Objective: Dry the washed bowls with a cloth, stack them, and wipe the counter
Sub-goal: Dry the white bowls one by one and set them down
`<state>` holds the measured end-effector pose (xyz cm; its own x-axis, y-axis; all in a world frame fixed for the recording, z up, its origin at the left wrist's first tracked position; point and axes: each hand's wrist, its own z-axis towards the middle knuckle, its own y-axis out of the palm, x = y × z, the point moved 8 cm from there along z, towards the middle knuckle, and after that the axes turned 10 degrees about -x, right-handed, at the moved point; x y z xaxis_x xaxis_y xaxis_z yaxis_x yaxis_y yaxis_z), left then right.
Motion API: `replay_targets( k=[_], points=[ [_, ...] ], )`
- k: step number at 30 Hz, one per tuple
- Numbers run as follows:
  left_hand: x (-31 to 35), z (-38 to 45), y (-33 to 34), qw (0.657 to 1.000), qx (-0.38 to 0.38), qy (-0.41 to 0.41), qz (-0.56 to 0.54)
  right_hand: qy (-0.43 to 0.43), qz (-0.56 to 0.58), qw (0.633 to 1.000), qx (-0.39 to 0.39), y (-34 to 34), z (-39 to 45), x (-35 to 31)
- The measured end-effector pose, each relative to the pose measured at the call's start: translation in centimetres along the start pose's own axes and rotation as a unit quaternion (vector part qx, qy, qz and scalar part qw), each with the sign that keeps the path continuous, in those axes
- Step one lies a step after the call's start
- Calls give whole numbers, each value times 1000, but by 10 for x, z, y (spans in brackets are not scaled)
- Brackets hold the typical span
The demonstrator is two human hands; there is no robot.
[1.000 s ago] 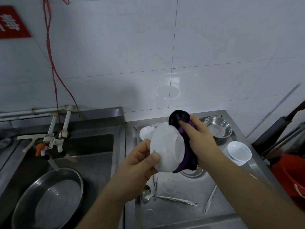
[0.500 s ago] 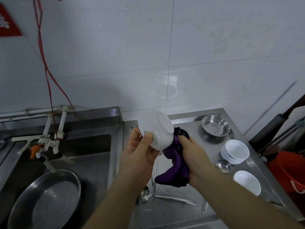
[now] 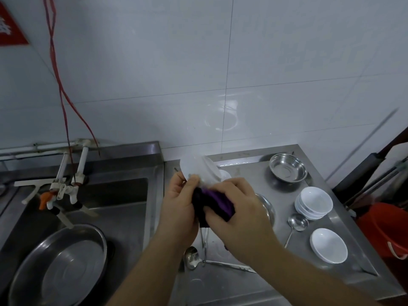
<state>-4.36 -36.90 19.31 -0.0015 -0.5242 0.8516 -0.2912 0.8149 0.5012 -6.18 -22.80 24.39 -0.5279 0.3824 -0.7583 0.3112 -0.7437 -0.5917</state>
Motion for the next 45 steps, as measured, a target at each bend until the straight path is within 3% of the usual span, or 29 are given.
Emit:
replay_targets(
  k=[5, 9, 14, 18, 23, 29, 33, 35, 37, 39, 41, 45],
  points=[
    [-2, -2, 0, 998, -22, -16, -58, -134, -170, 975, 48, -11, -5, -27],
    [-5, -6, -2, 995, -33, -32, -86, -260, -308, 913, 66, -10, -7, -47],
    [-14, -11, 6, 992, -71, -71, -80, -272, -315, 908, 43, -16, 10, -49],
    [-19, -15, 8, 989, -93, -94, -64, -200, -238, 950, -4, -25, 33, -37],
    [-23, -19, 7, 991, -78, -87, -60, 18, -69, 997, -14, -39, 63, 11],
    [-23, -19, 5, 993, -47, -61, -93, 197, 125, 971, 47, -39, 48, 62],
    [-23, -12, -2, 995, -36, -35, -90, 203, 108, 973, 35, -24, 25, 67],
    [-24, -10, -7, 998, -37, -24, -41, 213, 118, 970, 16, -18, 20, 70],
    [-24, -9, -10, 995, -54, -9, 81, 242, 158, 957, -3, -14, 16, 76],
    [-21, -9, -9, 960, -81, 21, 268, 272, 215, 938, -16, -10, 11, 82],
    [-19, -13, -4, 892, -106, 49, 436, 296, 289, 910, -24, -4, 7, 87],
    [-22, -16, 10, 750, -153, 66, 640, 351, 351, 866, -62, 1, 1, 93]
  ],
)
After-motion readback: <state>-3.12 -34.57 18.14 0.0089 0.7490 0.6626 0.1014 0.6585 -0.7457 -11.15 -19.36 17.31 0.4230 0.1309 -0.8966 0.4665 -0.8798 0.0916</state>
